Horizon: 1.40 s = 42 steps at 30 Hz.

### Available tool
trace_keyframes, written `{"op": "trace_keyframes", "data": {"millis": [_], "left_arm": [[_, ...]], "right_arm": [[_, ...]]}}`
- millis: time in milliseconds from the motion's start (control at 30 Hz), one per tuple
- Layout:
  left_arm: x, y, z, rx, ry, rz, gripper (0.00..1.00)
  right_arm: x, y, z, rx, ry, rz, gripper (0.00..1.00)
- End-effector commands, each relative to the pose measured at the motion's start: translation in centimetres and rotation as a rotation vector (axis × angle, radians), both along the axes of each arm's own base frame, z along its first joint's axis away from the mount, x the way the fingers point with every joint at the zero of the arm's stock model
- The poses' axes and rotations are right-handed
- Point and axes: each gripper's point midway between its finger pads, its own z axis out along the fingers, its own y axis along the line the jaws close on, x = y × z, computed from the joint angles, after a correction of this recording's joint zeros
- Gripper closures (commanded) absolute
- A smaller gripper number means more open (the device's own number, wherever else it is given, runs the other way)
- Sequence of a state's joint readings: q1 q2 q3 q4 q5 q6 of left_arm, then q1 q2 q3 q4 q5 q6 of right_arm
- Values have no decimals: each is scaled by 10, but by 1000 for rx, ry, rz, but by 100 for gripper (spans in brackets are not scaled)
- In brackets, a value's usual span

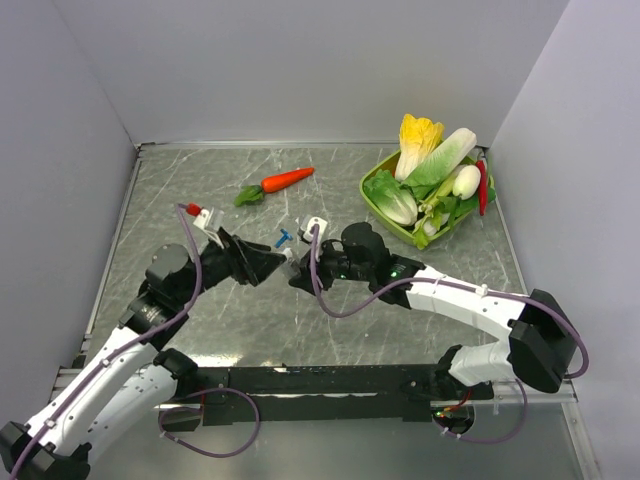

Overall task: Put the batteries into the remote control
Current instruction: Adjust the remote control at the center of the board.

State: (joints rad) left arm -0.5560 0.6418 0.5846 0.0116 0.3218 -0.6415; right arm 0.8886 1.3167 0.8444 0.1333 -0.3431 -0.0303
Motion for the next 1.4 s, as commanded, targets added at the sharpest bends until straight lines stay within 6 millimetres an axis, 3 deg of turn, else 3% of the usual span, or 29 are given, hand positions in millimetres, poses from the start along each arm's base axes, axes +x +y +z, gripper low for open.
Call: {"op": "trace_keyframes", "data": {"millis": [0, 133, 167, 233, 400, 600, 733, 833, 1000, 1233, 1333, 1367], "left_arm": [[1, -5, 24, 6, -41, -86, 28], [3, -3, 12, 81, -53, -213, 23], [-10, -7, 15, 77, -87, -313, 21], [-8, -3, 12, 113, -142, -341, 16], [-29, -5, 12, 138, -235, -517, 9], [-28, -4, 6, 183, -297, -533, 6], [-41, -4, 7, 237, -443, -568, 3], [-43, -5, 10, 249, -522, -564, 4], [-35, -10, -5, 211, -400, -505, 9], [-34, -16, -16, 194, -377, -469, 15], [-31, -18, -16, 171, -340, -445, 20], [-30, -19, -16, 164, -323, -434, 27]], "right_arm": [[-22, -1, 25, 48, -126, 202, 91], [-35, -5, 23, 49, -163, 297, 90], [-37, -6, 25, 50, -176, 310, 89], [-42, -8, 24, 41, -193, 340, 88], [-48, -13, 31, 32, -234, 381, 88], [-48, -16, 35, 19, -280, 398, 88], [-47, -14, 36, 6, -281, 406, 87], [-43, -12, 38, 1, -276, 396, 87], [-32, -11, 43, 8, -275, 323, 88], [-28, -9, 45, 13, -292, 300, 89], [-23, -8, 44, -4, -277, 268, 90], [-22, -7, 44, -7, -272, 256, 91]]}}
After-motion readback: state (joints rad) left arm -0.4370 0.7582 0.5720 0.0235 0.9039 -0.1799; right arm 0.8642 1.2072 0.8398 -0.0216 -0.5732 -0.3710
